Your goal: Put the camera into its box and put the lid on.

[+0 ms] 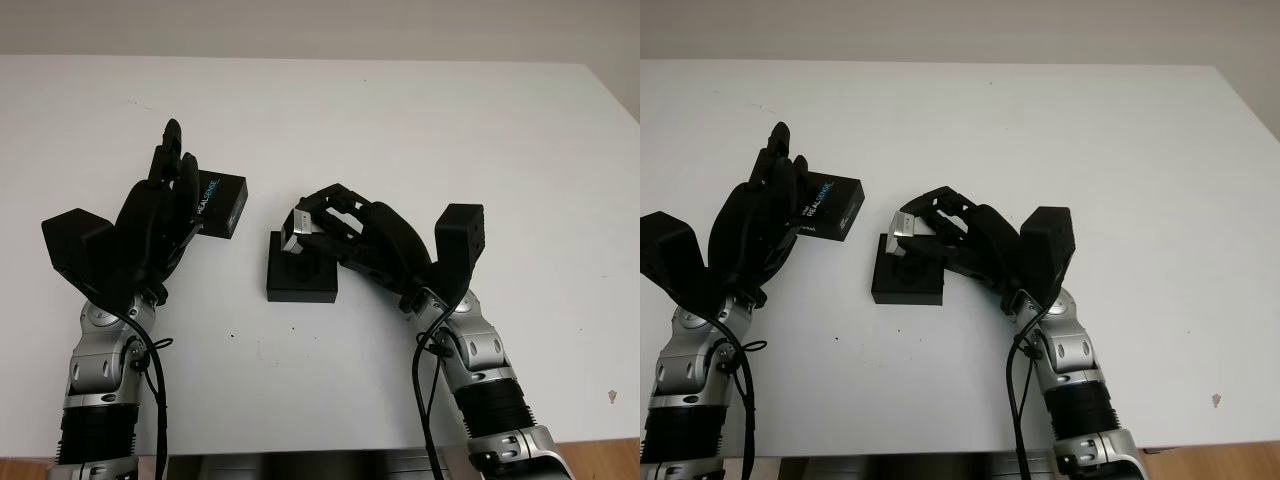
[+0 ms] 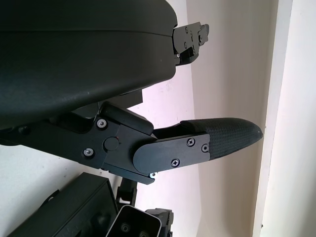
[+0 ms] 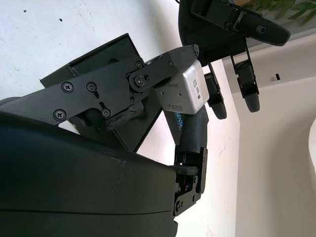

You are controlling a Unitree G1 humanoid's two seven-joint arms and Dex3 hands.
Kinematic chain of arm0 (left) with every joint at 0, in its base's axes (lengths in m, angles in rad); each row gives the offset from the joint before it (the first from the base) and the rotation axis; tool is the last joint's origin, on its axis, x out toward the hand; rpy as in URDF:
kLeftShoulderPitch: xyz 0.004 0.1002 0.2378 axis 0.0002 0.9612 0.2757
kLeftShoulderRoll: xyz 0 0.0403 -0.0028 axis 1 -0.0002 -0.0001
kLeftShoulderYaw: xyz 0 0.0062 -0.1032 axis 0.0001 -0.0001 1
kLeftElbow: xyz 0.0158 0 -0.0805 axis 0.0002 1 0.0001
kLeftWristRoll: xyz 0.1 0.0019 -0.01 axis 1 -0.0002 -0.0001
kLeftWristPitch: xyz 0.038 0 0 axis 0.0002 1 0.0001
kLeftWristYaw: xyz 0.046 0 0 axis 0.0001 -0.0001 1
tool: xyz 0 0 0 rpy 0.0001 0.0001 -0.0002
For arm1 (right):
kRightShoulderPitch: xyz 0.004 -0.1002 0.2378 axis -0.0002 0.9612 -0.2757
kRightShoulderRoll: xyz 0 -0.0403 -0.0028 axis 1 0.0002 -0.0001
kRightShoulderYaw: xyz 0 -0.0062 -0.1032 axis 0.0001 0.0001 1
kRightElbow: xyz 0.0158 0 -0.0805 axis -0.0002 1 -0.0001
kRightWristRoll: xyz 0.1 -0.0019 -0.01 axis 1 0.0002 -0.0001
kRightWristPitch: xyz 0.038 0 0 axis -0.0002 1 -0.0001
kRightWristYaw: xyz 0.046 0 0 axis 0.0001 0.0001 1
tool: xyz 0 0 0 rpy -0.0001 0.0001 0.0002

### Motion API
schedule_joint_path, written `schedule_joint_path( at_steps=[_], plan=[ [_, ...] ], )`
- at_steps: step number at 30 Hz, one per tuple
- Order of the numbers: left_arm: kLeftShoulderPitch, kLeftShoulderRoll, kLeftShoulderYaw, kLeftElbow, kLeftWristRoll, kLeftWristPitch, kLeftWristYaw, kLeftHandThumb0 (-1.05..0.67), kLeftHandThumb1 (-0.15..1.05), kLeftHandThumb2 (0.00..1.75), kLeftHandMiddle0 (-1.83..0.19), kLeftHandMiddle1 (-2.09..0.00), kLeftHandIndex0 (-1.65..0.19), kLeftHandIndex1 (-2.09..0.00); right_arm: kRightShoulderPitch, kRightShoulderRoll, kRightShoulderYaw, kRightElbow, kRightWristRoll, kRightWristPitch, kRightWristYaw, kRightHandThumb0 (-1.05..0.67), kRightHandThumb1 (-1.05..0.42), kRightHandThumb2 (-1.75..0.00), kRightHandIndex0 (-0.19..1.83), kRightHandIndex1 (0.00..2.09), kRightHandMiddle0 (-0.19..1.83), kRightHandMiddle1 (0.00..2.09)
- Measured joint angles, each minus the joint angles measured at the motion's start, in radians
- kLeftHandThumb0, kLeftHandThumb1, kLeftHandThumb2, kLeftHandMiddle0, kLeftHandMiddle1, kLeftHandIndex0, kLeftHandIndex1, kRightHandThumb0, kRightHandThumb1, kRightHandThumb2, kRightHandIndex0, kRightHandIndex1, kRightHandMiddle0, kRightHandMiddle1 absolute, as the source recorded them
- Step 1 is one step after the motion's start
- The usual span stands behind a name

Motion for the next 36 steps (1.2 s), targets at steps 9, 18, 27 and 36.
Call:
schedule_joint_path(
  at_steps=[9,18,27,36],
  plan=[
    [0.000,0.000,-0.001,0.000,0.000,0.000,0.000,-0.83,1.05,0.62,0.19,0.00,0.19,0.00,0.018,-0.016,0.040,-0.020,-0.095,-0.052,-0.011,-0.42,-1.02,-0.05,0.21,0.00,0.26,1.72],
    [0.000,-0.001,-0.006,0.000,0.004,0.000,0.007,-0.84,1.05,0.62,0.19,0.00,0.19,0.00,0.022,-0.035,0.074,0.033,-0.193,-0.187,-0.013,-0.45,-1.00,-0.05,0.23,0.00,0.29,1.69],
    [0.000,-0.001,-0.009,0.000,0.004,-0.001,0.002,-0.83,1.05,0.62,0.19,0.00,0.19,0.00,0.021,-0.052,0.092,0.073,-0.260,-0.287,-0.022,-0.45,-0.99,-0.05,0.22,0.00,0.33,1.65],
    [0.000,-0.001,-0.009,0.000,0.004,-0.001,0.005,-0.83,1.05,0.62,0.19,0.00,0.19,0.00,0.020,-0.074,0.111,0.089,-0.324,-0.352,-0.036,-0.44,-1.00,-0.06,0.22,0.00,0.29,1.59]
  ],
)
